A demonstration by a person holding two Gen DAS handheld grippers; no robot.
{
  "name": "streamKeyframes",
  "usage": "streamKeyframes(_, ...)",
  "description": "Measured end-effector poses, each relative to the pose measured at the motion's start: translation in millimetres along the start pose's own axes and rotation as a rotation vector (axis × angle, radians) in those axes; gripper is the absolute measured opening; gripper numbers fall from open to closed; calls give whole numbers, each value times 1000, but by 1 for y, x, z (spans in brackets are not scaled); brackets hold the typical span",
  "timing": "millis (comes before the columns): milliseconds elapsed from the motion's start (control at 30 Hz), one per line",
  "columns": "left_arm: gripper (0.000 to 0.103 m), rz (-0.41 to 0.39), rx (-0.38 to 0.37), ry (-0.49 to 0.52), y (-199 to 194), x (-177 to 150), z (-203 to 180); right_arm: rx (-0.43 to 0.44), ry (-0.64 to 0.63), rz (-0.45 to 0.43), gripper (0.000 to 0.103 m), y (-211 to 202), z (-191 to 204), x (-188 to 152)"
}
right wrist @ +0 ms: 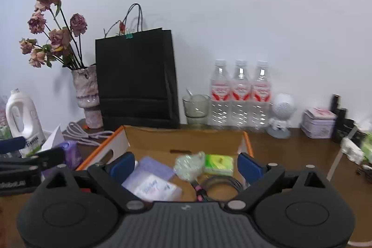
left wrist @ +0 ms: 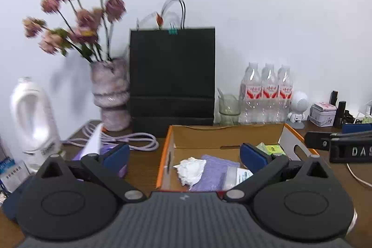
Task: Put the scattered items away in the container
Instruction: 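Grasp the small clear packet with the right tool while the left tool grasps a small item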
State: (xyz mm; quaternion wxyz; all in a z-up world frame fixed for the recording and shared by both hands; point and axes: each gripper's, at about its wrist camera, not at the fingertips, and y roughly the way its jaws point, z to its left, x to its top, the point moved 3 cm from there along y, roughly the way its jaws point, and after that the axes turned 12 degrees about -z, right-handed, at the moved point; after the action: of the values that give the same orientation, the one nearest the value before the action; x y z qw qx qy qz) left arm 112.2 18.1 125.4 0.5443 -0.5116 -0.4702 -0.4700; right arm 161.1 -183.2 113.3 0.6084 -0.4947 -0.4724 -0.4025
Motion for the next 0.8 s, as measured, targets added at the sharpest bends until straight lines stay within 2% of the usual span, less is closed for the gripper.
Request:
streamKeyframes(67,103,-26,1,-12,-28,-17,0,9,20,-15,97,-27,0,-14)
streamKeyframes(133,103,3,-33,-10,-47,-34,-4,37,32,9,100,-48,1,-39)
streamKeyframes(200,103,30,-23,12,-64,-47,-8,28,37,56,99,-62,3,-60)
streamKeyframes(300,103,25,-19,-6,-100,-67,-9,38,62,45,99,-97,5,-87)
streamKeyframes(433,103,108,-22,-86,-138,-102,-5,31,96,75,99,-142,8,-128)
streamKeyframes(500,103,160,-55,-100,-150,-117,-4,30,76,80,98,-159,9,-146)
streamKeyframes(567,103,203,-79,-106,-152,-124,-5,3,66,82,98,-169,8,-156)
streamKeyframes(633,103,208,-90,-113,-147,-125,-3,-5,83,101,93,-168,6,-161)
streamKeyframes(700,103,199,-87,-101,-133,-121,1,18,87,129,79,-159,6,-160)
streamKeyframes(733,103,193,-83,-93,-123,-118,5,24,84,138,77,-155,7,-160)
streamKeyframes(800,103,188,-97,-80,-98,-111,12,28,82,154,67,-147,9,-158)
